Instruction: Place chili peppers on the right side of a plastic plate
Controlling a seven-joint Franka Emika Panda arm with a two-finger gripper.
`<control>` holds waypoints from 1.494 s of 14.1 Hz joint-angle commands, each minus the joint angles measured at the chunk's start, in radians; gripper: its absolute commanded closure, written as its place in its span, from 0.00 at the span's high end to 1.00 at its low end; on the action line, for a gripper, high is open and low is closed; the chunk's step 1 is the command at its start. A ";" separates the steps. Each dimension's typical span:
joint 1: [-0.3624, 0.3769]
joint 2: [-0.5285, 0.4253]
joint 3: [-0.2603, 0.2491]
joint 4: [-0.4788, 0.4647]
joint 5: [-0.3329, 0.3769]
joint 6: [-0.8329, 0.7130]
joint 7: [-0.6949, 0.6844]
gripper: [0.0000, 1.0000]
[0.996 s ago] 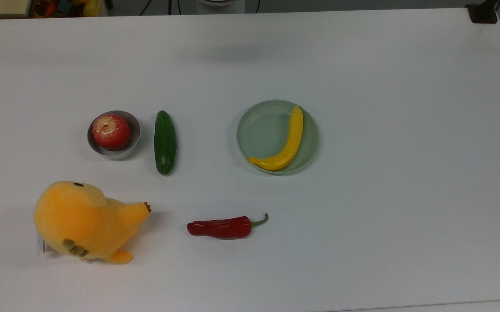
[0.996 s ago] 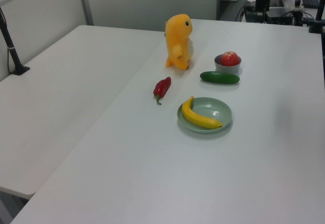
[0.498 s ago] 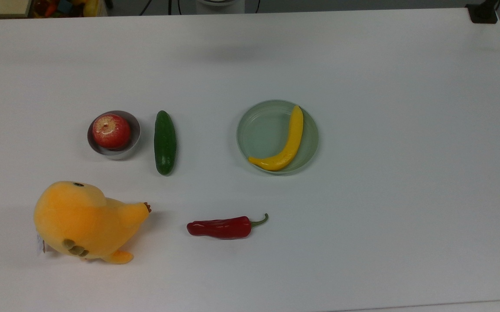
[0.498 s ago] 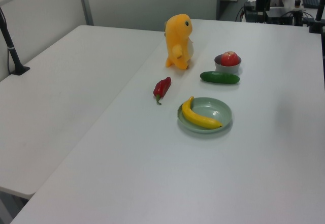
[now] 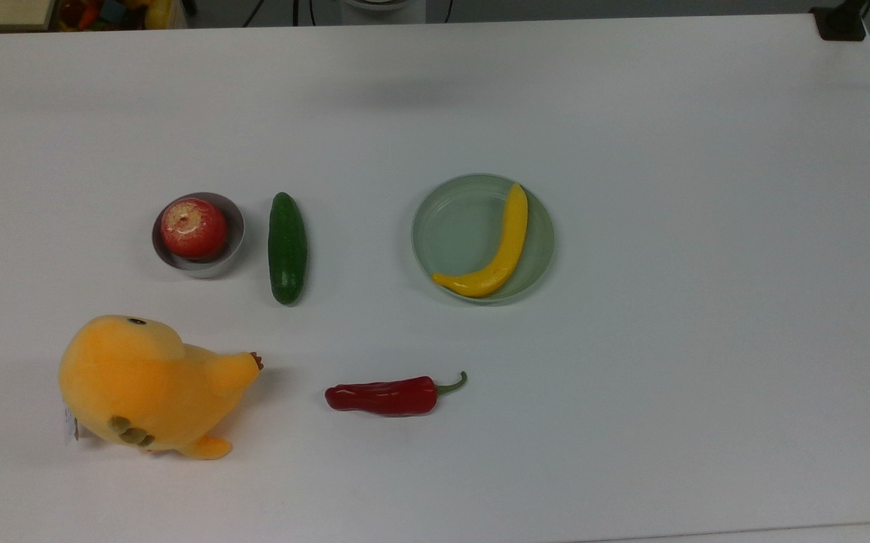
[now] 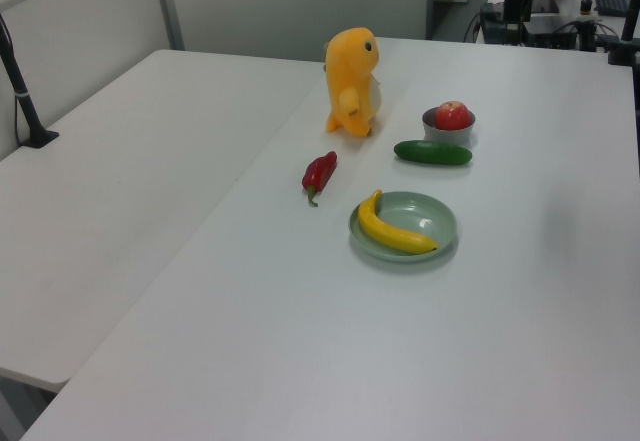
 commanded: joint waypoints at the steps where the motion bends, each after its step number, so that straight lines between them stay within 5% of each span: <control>1: 0.008 0.005 -0.003 0.003 0.013 -0.008 -0.017 1.00; 14: 0.054 0.120 0.014 0.075 0.047 0.104 0.031 1.00; 21: 0.056 0.237 0.015 0.147 0.047 0.302 0.360 1.00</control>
